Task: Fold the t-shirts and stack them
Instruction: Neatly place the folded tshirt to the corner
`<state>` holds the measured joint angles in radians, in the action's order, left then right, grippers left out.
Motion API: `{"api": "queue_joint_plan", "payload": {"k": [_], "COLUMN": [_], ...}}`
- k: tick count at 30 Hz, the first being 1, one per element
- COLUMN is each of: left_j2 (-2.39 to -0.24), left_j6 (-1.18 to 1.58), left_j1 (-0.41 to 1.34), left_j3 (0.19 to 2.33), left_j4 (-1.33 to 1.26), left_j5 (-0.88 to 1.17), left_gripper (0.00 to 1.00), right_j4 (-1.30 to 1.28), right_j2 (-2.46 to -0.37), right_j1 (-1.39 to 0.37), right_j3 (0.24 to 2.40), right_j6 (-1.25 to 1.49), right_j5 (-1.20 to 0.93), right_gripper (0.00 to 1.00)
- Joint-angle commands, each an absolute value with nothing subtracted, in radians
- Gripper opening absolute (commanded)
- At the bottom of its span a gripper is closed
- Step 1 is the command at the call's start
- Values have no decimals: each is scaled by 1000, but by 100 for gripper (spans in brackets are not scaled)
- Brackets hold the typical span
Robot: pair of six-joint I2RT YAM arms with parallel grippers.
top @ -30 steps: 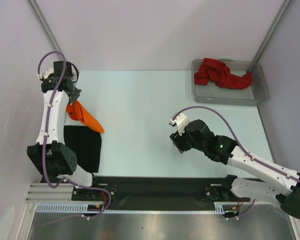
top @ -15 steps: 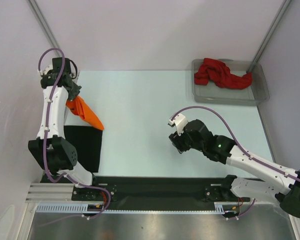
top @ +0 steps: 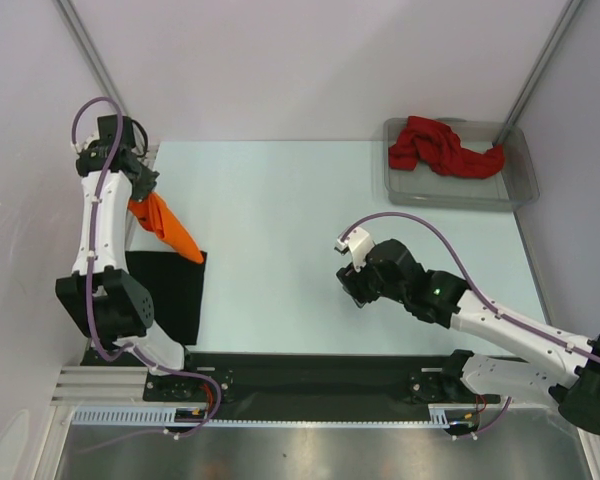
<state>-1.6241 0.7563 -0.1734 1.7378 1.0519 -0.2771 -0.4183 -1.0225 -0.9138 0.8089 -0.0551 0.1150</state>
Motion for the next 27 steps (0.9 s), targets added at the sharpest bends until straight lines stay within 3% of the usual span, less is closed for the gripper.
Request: {"api": "queue_joint_plan", "payload": {"k": [1, 15, 27], "left_j2": [-1637, -1667, -1658], "left_j6": [752, 785, 788], "left_j1": [-183, -181, -204], "left_j3": [1779, 1836, 1755], "left_j4": [1005, 997, 973], "left_j5": [-232, -166, -166], "left_gripper": [0, 0, 0], "right_j4": [-374, -353, -345], "right_j2": [-1028, -1054, -1072], "right_j1": [-919, -934, -959], "right_j3": [802, 804, 804], "right_j6": [-40, -25, -11], "right_j5": [107, 104, 121], "right_gripper": [62, 62, 62]}}
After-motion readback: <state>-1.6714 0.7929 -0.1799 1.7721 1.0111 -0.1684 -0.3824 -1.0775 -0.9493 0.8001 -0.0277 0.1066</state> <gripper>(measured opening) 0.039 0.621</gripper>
